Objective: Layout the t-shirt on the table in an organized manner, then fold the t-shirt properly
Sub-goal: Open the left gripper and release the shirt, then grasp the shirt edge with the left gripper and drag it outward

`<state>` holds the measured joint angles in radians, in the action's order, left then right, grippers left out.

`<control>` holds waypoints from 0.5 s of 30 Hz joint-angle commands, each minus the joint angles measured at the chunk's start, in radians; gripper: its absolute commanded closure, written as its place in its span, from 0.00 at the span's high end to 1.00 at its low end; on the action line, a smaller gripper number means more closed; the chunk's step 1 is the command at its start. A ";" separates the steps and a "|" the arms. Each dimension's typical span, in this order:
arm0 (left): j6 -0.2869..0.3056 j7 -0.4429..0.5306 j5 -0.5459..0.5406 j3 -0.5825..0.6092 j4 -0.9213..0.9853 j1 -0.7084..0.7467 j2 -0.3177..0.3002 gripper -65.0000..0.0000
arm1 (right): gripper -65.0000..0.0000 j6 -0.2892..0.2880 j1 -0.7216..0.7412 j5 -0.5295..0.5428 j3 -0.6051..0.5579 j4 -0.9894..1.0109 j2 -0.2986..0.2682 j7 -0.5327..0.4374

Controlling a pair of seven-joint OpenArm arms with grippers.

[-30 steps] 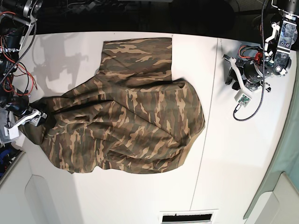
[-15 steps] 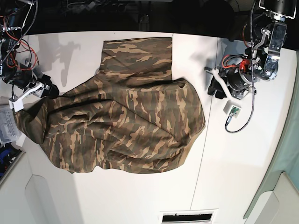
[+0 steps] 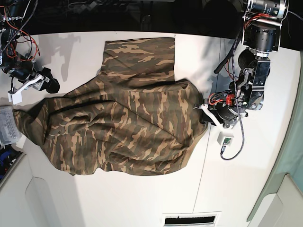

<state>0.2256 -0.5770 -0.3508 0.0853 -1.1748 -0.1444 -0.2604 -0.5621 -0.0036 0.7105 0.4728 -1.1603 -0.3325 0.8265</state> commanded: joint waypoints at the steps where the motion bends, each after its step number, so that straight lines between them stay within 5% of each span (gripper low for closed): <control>1: -0.005 -0.018 0.024 -0.002 -0.003 -0.008 -0.006 0.44 | 0.60 0.008 0.000 -0.025 0.003 -0.006 -0.014 0.019; 15: -0.026 -0.036 0.066 -0.002 -0.047 -0.005 -0.055 0.44 | 0.60 0.008 0.000 -0.023 0.003 -0.006 -0.014 0.019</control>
<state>0.2092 -0.6098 -0.2947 0.0883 -1.2079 -0.1379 -0.3065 -0.5621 -0.0032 0.7113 0.4728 -1.1603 -0.3325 0.8268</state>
